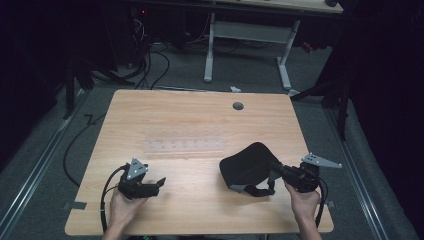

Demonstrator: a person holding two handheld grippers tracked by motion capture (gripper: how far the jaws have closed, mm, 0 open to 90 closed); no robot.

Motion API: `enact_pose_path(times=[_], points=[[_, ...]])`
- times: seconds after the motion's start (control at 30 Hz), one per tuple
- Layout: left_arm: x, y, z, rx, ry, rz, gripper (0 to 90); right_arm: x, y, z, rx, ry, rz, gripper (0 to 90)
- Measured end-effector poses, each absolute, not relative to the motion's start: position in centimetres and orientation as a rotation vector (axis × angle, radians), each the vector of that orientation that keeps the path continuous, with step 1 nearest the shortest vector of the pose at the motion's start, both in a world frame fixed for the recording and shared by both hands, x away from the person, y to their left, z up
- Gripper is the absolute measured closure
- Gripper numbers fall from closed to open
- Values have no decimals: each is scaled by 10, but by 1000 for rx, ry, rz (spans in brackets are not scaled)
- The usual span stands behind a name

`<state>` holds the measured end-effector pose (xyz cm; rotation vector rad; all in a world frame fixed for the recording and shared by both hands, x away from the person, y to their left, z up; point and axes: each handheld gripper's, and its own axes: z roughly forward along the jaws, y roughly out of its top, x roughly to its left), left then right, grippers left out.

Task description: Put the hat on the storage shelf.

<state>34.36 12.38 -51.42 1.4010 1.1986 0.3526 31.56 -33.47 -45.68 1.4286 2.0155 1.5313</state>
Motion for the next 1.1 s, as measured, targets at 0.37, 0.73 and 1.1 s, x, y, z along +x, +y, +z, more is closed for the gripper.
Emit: enact_pose_path(times=[0.37,0.73,1.1], points=[[325,82,-507,1495,1078,282,173,315,-320,-457,1410,2044,1558,866],[315,48,-493,1517,964,221,185,311,-310,-457,1399,2059,1591,866],[304,29,-492,1583,890,209,197,317,-284,-456,1357,2122,1616,865]])
